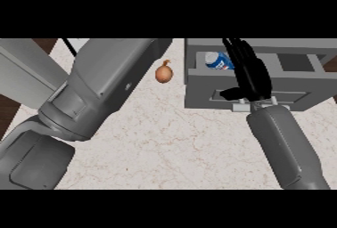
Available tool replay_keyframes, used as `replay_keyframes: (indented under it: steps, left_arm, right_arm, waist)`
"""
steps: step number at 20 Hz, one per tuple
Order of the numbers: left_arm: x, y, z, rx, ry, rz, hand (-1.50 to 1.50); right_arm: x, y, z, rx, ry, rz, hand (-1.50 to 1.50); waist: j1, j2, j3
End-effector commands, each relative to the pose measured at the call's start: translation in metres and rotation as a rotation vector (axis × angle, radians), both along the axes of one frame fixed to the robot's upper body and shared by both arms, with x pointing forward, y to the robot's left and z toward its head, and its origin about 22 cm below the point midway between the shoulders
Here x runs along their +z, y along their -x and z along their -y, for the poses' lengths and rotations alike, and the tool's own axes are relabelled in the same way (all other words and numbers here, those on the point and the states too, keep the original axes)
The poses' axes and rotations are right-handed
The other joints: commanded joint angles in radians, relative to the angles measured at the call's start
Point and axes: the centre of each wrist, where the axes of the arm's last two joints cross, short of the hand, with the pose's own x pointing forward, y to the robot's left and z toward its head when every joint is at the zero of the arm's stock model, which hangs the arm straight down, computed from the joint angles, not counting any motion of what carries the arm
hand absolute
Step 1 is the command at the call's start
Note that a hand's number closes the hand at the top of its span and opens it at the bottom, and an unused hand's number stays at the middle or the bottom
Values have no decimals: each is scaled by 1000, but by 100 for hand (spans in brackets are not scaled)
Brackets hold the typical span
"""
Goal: Pick up the can, place it into the drawer and close the drawer
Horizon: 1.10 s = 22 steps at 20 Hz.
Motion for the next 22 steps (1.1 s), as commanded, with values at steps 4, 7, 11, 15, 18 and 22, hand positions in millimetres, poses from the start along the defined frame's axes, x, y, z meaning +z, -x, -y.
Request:
replay_keyframes:
  steps: [4,7,11,15,18,22]
  left_arm:
    - [8,-3,-21,16,5,-9,-150]
    - [-16,-5,-32,17,-9,1,-150]
    - [2,-3,-42,10,-18,-19,-150]
    - [-4,-1,-51,5,-18,-13,-150]
    - [-8,-2,-66,-2,-15,-35,-150]
    - [-17,2,-75,-19,-10,-30,-150]
  right_arm:
    - [-19,-28,-8,-99,14,106,-150]
    - [4,-49,-11,-109,42,121,-150]
    - [24,-66,-5,-137,24,156,-150]
    - [32,-74,-13,-139,37,194,-150]
    - [52,-83,-11,-165,41,207,-150]
    - [57,-86,-12,-162,28,210,-150]
  waist:
    - [37,-4,0]
    - [35,2,0]
    - [54,-2,0]
    - [63,3,0]
    - [77,6,0]
    - [100,12,0]
